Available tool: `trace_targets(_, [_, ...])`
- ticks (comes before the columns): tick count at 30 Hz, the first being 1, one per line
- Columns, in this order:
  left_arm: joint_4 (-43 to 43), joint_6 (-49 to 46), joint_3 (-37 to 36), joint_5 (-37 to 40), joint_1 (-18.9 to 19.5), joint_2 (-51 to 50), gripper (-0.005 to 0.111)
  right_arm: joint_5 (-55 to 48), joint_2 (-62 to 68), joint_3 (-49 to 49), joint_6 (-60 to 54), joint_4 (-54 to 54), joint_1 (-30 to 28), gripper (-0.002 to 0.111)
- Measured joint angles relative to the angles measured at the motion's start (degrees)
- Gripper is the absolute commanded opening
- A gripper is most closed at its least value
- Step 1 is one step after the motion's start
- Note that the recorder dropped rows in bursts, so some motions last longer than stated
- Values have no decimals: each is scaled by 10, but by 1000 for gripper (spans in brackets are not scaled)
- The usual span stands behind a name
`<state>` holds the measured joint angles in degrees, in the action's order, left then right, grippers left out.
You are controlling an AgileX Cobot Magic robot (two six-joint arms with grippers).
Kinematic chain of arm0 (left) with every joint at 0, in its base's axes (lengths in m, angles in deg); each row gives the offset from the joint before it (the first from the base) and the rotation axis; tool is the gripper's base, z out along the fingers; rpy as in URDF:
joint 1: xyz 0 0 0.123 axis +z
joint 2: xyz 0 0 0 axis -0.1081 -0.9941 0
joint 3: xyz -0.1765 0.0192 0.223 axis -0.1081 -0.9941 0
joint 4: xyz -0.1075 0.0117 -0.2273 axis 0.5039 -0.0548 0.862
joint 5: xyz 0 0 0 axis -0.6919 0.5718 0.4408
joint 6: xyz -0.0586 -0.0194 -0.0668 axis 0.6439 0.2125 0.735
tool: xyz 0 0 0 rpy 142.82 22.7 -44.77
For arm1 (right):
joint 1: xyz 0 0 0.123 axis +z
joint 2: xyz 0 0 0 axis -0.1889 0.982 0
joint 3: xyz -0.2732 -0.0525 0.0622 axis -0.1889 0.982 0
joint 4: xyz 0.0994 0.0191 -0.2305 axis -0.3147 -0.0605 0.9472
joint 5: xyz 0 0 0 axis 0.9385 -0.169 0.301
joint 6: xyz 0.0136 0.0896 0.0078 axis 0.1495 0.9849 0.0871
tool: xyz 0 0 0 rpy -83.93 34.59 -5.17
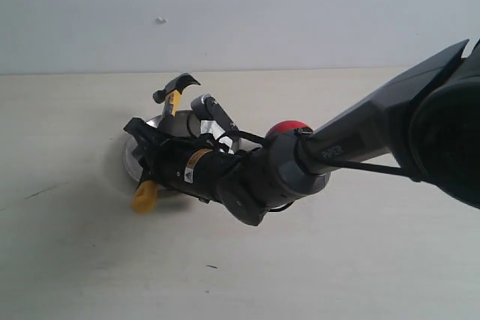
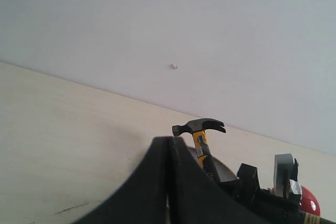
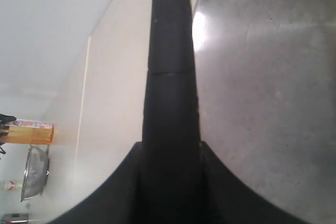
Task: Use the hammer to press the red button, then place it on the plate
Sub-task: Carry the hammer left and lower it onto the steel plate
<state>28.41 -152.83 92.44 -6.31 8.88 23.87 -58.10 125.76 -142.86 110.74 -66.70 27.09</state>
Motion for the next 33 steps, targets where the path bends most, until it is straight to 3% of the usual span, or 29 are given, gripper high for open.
trace_targets(7, [0, 0, 0, 0, 0, 0, 0, -51, 0, -4, -5, -2, 0, 0])
trace_targets(17, [0, 0, 0, 0, 0, 0, 0, -57, 0, -5, -58, -76, 0, 0])
trace_targets(27, [0, 0, 0, 0, 0, 0, 0, -69, 0, -7, -70, -78, -6, 5])
trace_targets(33, [0, 0, 0, 0, 0, 0, 0, -132, 10, -51, -72, -74, -11, 5])
